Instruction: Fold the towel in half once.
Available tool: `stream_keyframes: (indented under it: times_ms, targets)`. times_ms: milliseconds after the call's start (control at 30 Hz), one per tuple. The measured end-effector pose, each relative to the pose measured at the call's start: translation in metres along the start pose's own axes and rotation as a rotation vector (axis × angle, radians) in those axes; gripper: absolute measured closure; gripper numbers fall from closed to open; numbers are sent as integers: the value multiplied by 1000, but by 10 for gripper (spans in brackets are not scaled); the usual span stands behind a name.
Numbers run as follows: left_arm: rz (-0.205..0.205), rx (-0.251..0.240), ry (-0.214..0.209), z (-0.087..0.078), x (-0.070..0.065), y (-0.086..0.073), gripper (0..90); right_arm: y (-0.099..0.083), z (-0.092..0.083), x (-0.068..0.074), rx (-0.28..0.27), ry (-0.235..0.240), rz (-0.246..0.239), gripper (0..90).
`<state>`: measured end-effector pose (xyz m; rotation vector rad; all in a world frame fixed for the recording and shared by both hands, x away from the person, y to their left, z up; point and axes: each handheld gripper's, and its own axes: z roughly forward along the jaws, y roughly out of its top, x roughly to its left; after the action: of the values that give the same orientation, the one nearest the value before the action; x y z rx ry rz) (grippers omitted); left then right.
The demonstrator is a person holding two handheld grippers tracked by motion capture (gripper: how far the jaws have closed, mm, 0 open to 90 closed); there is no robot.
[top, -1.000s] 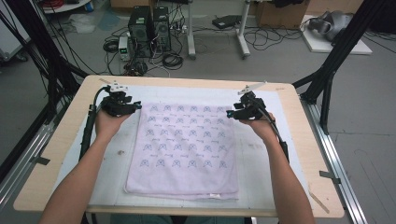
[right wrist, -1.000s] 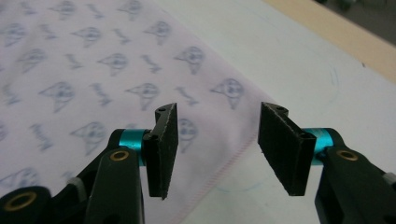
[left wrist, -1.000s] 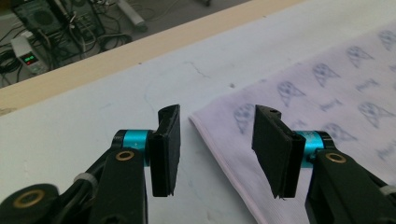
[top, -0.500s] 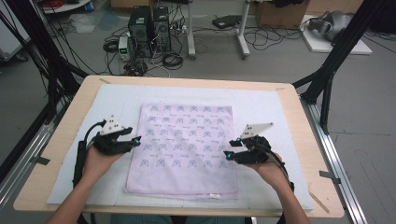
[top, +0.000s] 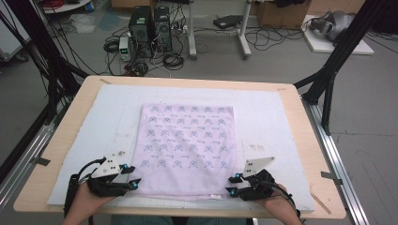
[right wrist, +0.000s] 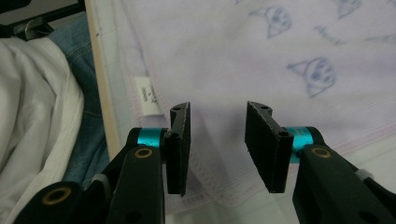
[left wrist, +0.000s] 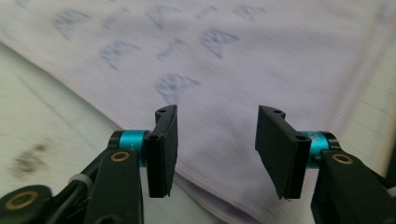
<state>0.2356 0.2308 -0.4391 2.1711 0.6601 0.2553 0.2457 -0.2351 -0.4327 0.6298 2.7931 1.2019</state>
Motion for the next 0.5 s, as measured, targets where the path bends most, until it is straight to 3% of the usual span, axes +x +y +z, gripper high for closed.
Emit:
stream_keyframes:
  times_ms: [33,67,133,167,233,333,500]
  targets:
    - [7,34,-26,3,-1,-4,516,-3,4,1,12,0,3,606]
    - [31,3,-5,3,-4,-7,516,-7,6,2,-1,-11,-3,620]
    - [31,-19,9,2,-5,-10,581,-9,6,3,-21,-30,-2,709]
    - [42,-25,5,2,-5,-10,684,-10,6,3,-24,-34,-16,802]
    - [46,-20,0,1,-5,-10,843,-9,5,3,-11,-20,-33,846]
    - [50,-27,9,-3,-7,-8,872,-2,-1,5,28,-17,-67,851]
    - [56,-45,19,-14,-13,-7,879,2,-15,10,-8,-19,-65,839]
